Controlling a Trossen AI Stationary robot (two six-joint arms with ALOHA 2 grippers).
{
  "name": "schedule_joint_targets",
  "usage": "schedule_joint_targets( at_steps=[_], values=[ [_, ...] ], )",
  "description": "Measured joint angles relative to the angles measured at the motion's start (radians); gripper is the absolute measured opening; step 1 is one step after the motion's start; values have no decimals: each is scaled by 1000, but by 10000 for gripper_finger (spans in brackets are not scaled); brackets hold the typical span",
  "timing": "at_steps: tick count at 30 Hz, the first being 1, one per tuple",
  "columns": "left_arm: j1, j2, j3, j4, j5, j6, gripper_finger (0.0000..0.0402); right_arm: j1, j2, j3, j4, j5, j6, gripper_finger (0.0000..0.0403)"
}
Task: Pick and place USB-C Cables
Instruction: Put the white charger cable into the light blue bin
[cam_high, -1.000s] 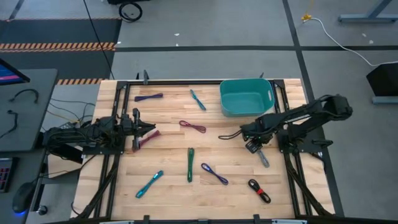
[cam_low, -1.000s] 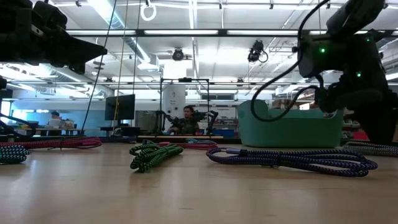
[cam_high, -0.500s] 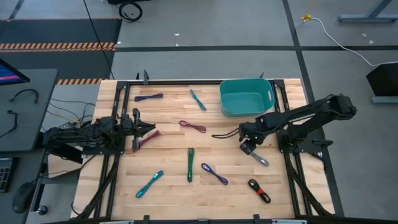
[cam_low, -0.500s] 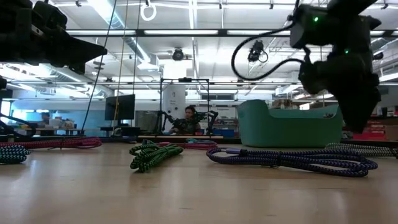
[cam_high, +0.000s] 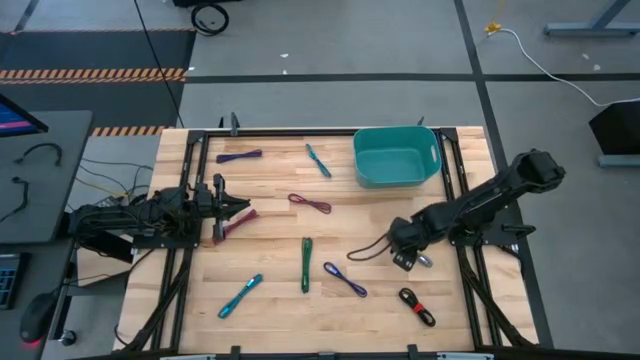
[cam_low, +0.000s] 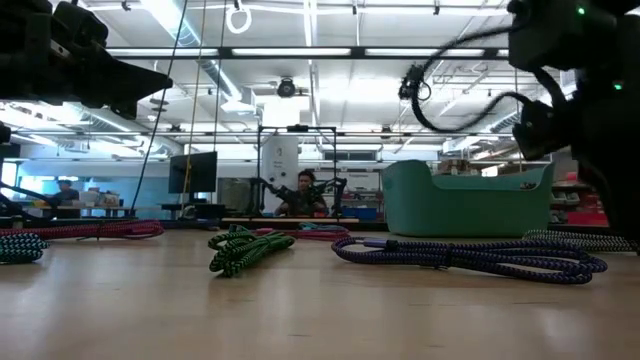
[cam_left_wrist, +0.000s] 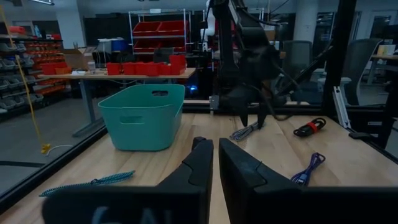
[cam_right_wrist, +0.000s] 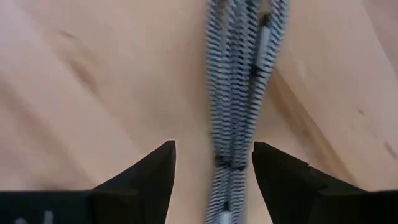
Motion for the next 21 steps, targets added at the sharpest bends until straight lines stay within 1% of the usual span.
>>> schedule_joint_targets(
  at_steps=[4, 7, 9, 12, 14, 15, 18, 21],
  values=[
    [0, 0, 0, 0, 0, 0, 26, 25, 63, 4, -3, 55, -2, 194],
    [0, 0, 0, 0, 0, 0, 26, 29, 87, 7, 1, 66, -22, 165],
    [0, 0, 0, 0, 0, 0, 28, 31, 86, 6, 12, 69, -40, 135],
    [0, 0, 0, 0, 0, 0, 32, 28, 56, 0, 36, 67, -62, 75],
    [0, 0, 0, 0, 0, 0, 35, 20, 24, -2, 52, 106, -85, 32],
    [0, 0, 0, 0, 0, 0, 36, 13, 4, 0, 56, 125, -100, 22],
    [0, 0, 0, 0, 0, 0, 35, -11, -67, 46, 44, 179, -136, 25],
    [0, 0, 0, 0, 0, 0, 31, -60, -137, 118, -8, 277, -175, 29]
  ],
)
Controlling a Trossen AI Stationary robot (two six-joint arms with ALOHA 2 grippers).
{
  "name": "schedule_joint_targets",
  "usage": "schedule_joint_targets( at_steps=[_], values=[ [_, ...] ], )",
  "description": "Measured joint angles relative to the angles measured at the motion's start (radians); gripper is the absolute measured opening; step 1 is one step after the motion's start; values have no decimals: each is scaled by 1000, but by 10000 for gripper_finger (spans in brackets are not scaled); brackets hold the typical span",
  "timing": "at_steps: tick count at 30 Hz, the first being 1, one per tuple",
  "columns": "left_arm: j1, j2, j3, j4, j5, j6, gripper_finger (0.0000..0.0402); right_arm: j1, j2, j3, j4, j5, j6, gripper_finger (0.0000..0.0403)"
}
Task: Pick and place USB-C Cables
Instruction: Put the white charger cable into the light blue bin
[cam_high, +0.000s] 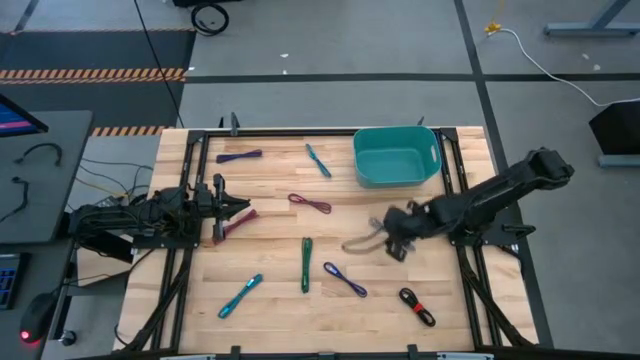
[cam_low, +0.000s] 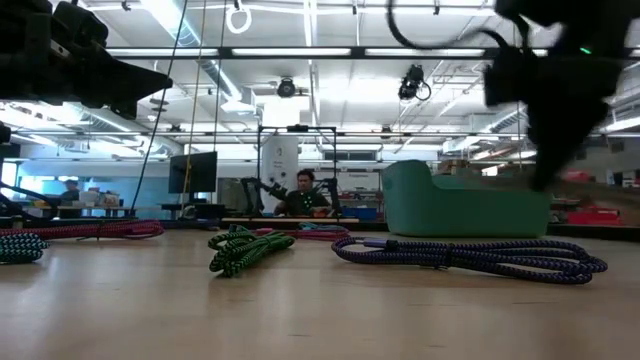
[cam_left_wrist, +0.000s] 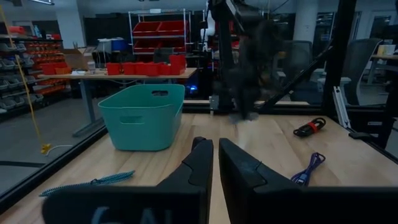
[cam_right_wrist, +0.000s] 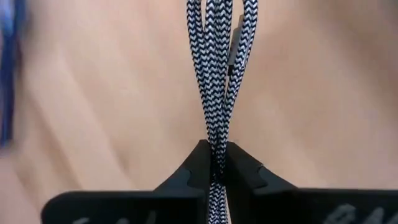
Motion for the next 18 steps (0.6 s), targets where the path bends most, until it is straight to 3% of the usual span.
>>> schedule_joint_targets(
  at_steps=[4, 8, 13, 18],
  values=[
    [0, 0, 0, -1, 0, 0, 26, -102, -63, 125, -88, 109, -116, 21],
    [0, 0, 0, 0, 0, 0, 26, -261, -63, 232, -158, 123, -354, 21],
    [0, 0, 0, 0, 0, 0, 33, -520, -13, 258, -177, 25, -544, 24],
    [0, 0, 0, 0, 0, 0, 35, -744, 67, 258, -151, -120, -507, 25]
  ],
)
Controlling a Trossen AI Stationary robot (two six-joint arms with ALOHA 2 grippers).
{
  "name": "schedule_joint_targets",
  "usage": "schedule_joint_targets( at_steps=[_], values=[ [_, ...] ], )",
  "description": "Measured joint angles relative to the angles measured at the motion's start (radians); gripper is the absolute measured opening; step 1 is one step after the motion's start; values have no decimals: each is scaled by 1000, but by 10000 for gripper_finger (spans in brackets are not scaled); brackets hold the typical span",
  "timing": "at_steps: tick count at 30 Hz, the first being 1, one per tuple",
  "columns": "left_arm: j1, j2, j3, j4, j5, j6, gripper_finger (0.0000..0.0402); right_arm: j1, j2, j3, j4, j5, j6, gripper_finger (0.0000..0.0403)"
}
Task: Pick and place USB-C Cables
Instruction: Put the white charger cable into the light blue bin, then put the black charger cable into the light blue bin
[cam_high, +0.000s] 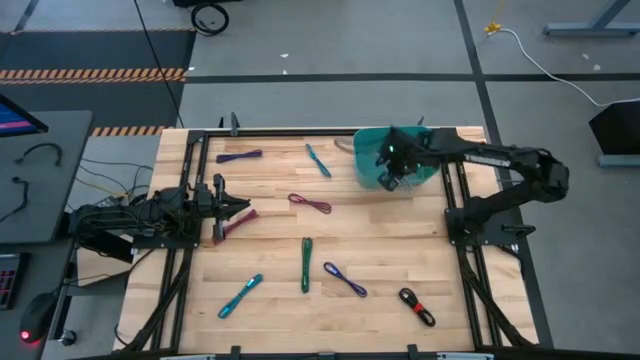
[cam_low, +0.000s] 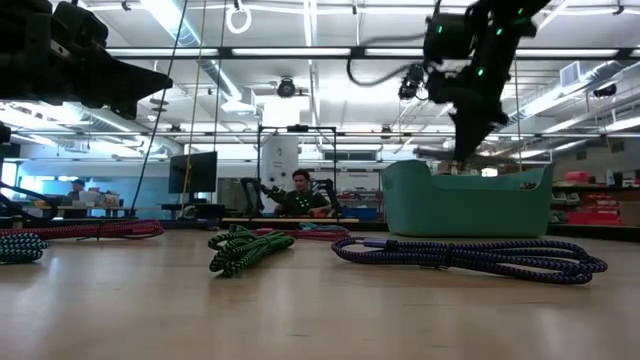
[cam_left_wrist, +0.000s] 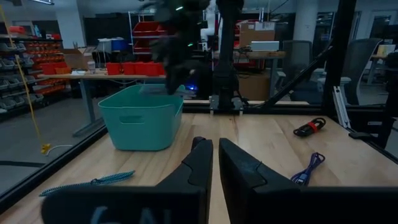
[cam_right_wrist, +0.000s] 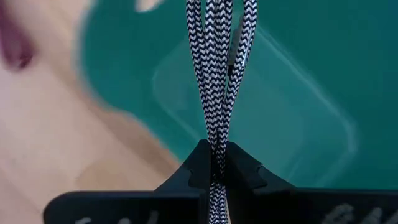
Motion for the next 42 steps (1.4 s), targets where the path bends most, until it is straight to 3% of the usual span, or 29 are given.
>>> schedule_joint_targets(
  at_steps=[8, 16, 22, 27, 33, 42],
  values=[
    [0, 0, 0, 0, 0, 0, 29, -182, 133, 1, 251, -178, 163, 46],
    [0, 0, 0, 0, 0, 0, 38, -227, 210, 1, 384, -196, 300, 107],
    [0, 0, 0, 0, 0, 0, 32, -209, 157, 1, 384, -195, 277, 153],
    [0, 0, 0, 0, 0, 0, 32, -83, 33, 1, 340, -197, 251, 157],
    [0, 0, 0, 0, 0, 0, 38, 184, -86, 1, 206, -196, 237, 154],
    [0, 0, 0, 0, 0, 0, 28, 595, -115, 1, 53, -200, 427, 153]
  ],
)
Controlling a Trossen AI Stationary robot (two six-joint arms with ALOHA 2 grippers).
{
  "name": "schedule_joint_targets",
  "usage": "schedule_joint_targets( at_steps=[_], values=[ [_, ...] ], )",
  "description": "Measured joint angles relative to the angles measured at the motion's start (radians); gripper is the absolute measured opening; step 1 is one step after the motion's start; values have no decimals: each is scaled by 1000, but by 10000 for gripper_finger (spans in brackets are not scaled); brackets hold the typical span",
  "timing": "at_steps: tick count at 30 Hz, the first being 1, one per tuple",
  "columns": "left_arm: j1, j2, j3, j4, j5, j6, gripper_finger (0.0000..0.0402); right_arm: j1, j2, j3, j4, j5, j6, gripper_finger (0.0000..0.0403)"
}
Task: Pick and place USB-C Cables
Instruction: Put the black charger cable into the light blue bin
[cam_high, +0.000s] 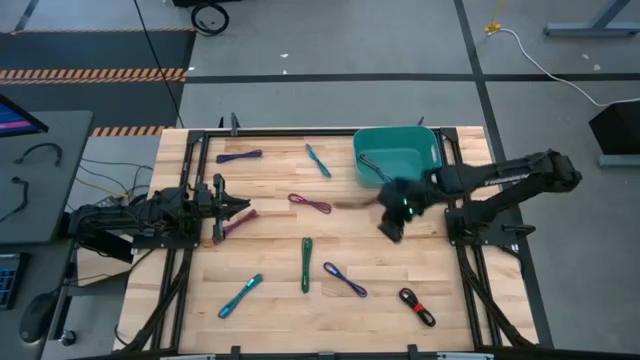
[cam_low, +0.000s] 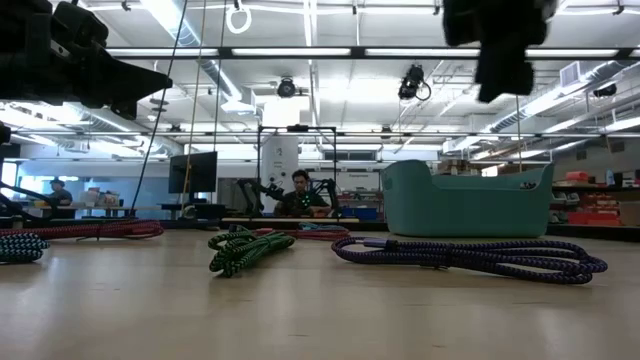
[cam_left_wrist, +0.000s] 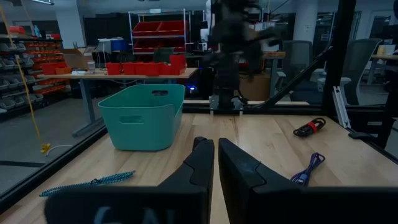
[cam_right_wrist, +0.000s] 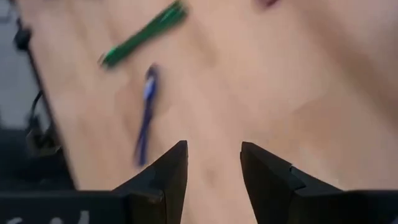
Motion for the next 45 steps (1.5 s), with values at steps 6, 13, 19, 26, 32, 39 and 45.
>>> schedule_joint_targets(
  at_steps=[6, 13, 19, 26, 32, 39, 45],
  values=[
    [0, 0, 0, 0, 0, 1, 35, 156, 77, 0, -38, -149, 158, 154],
    [0, 0, 0, 0, 0, 0, 35, 318, 225, 0, -116, -235, 341, 187],
    [0, 0, 0, 0, 0, 0, 28, 433, 328, 0, -57, -290, 553, 252],
    [0, 0, 0, 0, 0, 0, 34, 538, 450, 0, -34, -308, 712, 309],
    [0, 0, 0, 0, 0, 0, 32, 573, 575, 0, 54, -313, 702, 283],
    [0, 0, 0, 0, 0, 0, 26, 564, 663, 4, 101, -334, 694, 164],
    [0, 0, 0, 0, 0, 0, 35, 521, 593, -2, 90, -215, 686, 58]
  ],
)
